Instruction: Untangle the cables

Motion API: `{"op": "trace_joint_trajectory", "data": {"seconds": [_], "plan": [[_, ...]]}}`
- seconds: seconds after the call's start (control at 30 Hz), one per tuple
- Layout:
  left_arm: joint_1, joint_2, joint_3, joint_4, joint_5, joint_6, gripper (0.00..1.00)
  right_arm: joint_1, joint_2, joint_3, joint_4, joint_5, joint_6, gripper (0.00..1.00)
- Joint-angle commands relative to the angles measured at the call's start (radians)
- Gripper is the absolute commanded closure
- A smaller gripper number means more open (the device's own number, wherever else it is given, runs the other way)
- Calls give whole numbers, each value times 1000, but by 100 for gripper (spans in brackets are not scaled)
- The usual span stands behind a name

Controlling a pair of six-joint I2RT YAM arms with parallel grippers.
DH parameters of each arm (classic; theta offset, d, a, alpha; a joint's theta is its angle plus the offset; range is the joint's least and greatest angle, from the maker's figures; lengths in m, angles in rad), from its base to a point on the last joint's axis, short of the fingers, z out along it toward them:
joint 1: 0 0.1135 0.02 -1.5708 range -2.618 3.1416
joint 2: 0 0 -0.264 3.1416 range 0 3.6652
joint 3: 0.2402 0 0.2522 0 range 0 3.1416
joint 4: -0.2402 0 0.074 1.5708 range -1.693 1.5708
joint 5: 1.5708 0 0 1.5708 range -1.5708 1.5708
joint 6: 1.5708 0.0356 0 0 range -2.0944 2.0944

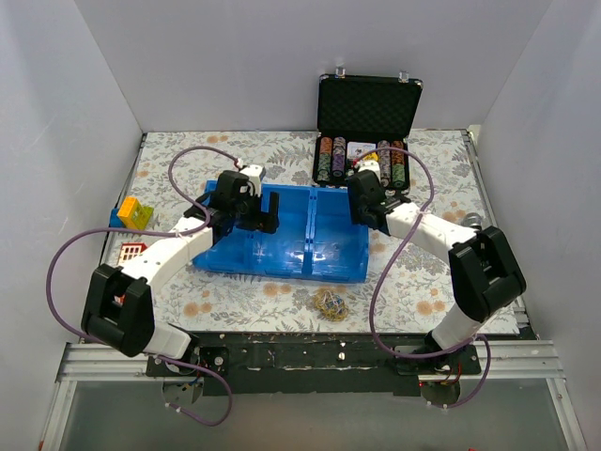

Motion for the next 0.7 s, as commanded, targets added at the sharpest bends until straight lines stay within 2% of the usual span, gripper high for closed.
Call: {"op": "trace_joint_trajectory", "data": {"seconds": [0.0,0.07,0.17,0.4,0.67], "plan": [[-5,-50,109,-20,-52,58,2,-8,10,83,46,49,-27,47],[-5,-23,158,-53,-104,74,2,-24,16,103,50,54,-35,47],[-5,7,210,-108,-82,100,2,-54,36,131,56,25,-31,47],[-5,-76,163,-88,22,146,2,-65,116,172,64,15,-41,48],[-5,-108,141,-82,22,187,2,-86,173,240,58,0,-44,48]]}}
